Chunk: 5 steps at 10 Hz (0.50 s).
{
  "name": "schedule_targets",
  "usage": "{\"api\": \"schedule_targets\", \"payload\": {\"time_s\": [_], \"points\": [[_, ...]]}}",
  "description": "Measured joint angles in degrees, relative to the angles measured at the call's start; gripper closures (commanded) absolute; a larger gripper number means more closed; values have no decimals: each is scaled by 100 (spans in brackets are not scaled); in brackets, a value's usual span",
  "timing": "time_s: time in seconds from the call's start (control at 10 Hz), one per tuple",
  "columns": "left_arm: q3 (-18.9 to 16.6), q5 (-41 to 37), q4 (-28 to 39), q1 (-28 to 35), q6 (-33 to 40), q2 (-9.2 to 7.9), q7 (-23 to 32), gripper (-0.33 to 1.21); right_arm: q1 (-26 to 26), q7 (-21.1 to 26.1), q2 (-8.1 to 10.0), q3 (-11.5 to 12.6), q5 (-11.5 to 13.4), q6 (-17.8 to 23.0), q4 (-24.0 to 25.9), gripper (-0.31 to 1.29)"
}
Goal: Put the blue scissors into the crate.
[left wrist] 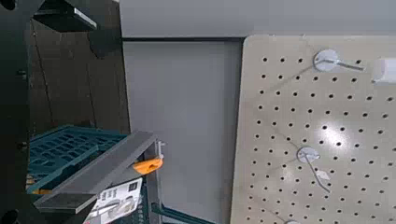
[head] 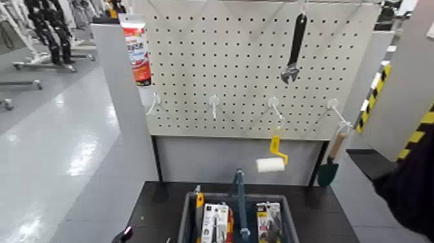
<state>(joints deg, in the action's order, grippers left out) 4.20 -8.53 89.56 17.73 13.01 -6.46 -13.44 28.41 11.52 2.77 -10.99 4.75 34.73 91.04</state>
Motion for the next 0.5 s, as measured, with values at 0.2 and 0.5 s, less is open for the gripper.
{"api": "schedule_targets", "payload": {"time_s": [0.2, 0.5], "points": [[131, 11, -98, 47, 338, -1, 281, -4, -4, 0, 4, 12, 0, 16, -17, 10], [241, 29, -236, 35, 636, -3, 575, -4, -19, 60, 8, 4, 10, -8, -24, 13]]}}
